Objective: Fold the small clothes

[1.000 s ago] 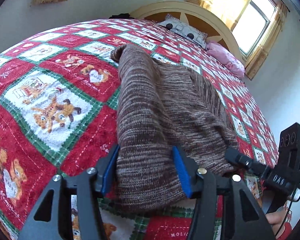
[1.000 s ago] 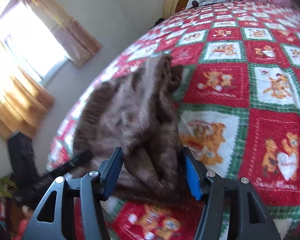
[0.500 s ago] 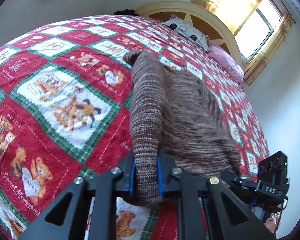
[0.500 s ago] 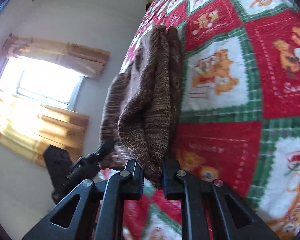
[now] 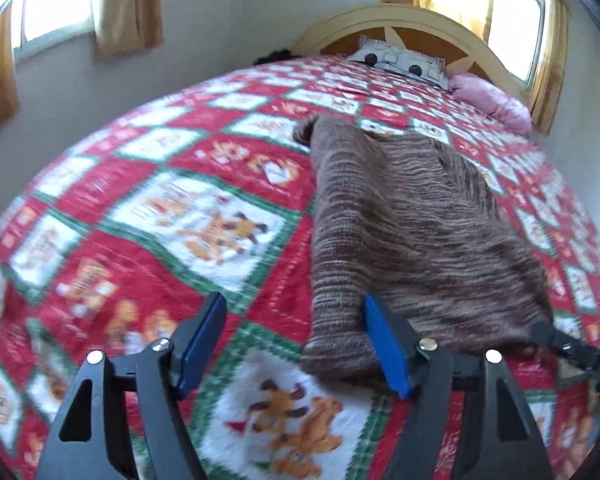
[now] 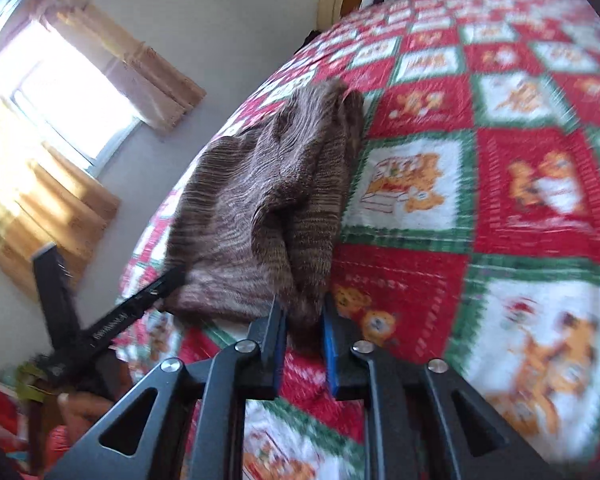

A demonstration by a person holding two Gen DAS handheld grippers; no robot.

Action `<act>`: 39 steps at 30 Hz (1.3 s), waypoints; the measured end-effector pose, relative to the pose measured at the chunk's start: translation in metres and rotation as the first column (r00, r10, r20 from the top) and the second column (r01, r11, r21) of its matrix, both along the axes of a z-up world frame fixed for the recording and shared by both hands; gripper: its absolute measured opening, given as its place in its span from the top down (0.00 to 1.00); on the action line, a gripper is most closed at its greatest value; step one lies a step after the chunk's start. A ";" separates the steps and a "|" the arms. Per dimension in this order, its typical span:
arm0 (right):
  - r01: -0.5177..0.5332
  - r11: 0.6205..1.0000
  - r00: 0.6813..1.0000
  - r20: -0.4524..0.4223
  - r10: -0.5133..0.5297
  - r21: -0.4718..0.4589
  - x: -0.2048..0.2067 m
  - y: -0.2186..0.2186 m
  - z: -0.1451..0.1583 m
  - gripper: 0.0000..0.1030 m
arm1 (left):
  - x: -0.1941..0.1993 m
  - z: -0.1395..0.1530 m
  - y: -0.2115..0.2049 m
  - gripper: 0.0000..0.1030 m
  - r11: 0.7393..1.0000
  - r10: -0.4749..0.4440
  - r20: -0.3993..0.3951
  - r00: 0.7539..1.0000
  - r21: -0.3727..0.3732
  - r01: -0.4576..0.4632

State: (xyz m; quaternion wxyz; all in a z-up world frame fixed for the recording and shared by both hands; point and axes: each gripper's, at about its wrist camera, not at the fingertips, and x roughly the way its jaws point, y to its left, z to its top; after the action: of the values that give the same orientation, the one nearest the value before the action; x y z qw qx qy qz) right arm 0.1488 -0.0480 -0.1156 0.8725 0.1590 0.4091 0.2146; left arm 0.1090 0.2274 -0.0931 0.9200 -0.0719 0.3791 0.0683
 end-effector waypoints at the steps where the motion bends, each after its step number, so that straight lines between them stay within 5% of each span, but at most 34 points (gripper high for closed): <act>1: 0.022 0.998 0.999 0.033 -0.020 -0.057 -0.009 0.002 0.007 0.79 | -0.006 0.004 -0.007 0.28 0.999 0.005 0.012 1.000 0.052 -0.005; 4: 0.096 0.972 0.988 0.141 -0.067 -0.214 -0.034 0.009 0.028 0.75 | -0.021 0.011 -0.030 0.19 0.985 0.010 0.026 1.000 0.173 -0.014; 6: 0.121 0.958 0.980 0.185 -0.073 -0.259 -0.047 0.015 0.036 0.42 | -0.031 0.014 -0.043 0.13 0.979 -0.007 0.041 0.999 0.202 -0.001; 8: 0.134 0.951 0.970 0.233 -0.068 -0.280 -0.061 0.021 0.040 0.34 | -0.039 0.017 -0.054 0.11 0.976 -0.032 0.045 0.998 0.215 0.021; 20: 0.212 0.921 0.963 0.233 -0.139 -0.327 -0.127 0.038 0.069 0.34 | -0.101 0.045 -0.070 0.00 0.980 0.010 0.101 0.995 0.196 -0.029; 26: 0.208 0.916 0.972 0.180 -0.154 -0.342 -0.151 0.038 0.080 0.34 | -0.115 0.042 -0.074 0.00 0.982 0.003 -0.014 1.000 0.188 0.000; 33: 0.219 0.917 0.967 0.200 -0.159 -0.333 -0.176 0.038 0.089 0.34 | -0.150 0.037 -0.079 0.00 0.978 -0.054 -0.041 0.998 0.199 0.061; 39: 0.291 0.907 0.922 0.344 -0.180 -0.304 -0.199 0.038 0.116 0.34 | -0.167 0.068 -0.085 0.00 0.959 -0.022 0.096 0.995 0.284 -0.006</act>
State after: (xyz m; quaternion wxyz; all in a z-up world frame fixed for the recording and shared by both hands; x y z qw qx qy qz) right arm -0.0502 -0.0104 0.0004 0.9593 0.0151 0.2770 0.0526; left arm -0.0584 0.1421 -0.0252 0.9386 0.0593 0.3199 0.1148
